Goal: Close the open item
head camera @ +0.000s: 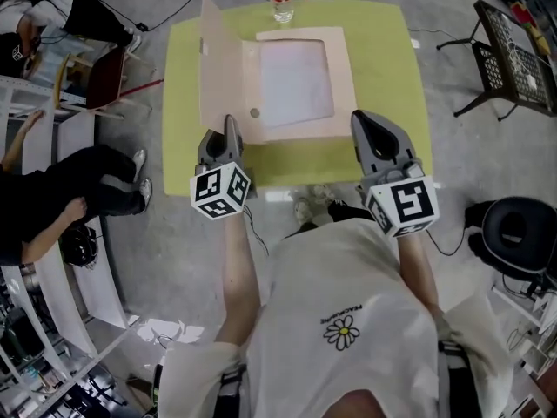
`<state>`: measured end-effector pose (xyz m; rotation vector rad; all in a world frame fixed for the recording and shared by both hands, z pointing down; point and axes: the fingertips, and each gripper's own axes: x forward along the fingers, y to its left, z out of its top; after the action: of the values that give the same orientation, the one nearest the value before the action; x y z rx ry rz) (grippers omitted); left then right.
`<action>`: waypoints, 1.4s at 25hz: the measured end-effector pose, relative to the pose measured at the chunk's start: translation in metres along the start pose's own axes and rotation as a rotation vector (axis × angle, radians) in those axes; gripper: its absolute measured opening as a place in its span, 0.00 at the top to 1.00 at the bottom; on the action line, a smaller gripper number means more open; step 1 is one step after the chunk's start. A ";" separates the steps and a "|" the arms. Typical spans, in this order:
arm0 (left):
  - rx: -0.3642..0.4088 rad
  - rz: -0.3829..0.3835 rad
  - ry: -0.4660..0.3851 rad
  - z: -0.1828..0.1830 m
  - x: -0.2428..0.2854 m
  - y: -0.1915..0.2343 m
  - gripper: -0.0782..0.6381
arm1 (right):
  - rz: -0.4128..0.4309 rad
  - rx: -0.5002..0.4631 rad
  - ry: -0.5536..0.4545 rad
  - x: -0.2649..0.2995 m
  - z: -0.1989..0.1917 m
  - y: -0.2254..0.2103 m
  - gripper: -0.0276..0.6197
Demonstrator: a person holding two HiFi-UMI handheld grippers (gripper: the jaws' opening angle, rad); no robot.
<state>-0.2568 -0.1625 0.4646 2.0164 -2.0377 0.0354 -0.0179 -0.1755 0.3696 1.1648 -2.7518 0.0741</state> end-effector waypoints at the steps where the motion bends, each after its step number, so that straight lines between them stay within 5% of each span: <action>1: 0.043 -0.007 0.008 -0.002 0.001 -0.009 0.85 | -0.005 0.002 0.001 -0.002 -0.003 -0.003 0.94; 16: 0.510 -0.210 0.213 -0.046 0.034 -0.126 0.83 | -0.029 -0.004 0.153 -0.014 -0.069 -0.026 0.94; 18: 0.528 -0.229 0.245 -0.056 0.036 -0.134 0.83 | -0.035 -0.010 0.162 -0.015 -0.071 -0.025 0.94; 35: 1.057 -0.432 0.535 -0.127 0.052 -0.175 0.82 | -0.078 0.017 0.192 -0.022 -0.083 -0.032 0.94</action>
<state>-0.0621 -0.1918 0.5677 2.5059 -1.2632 1.6430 0.0300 -0.1738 0.4473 1.2003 -2.5415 0.1906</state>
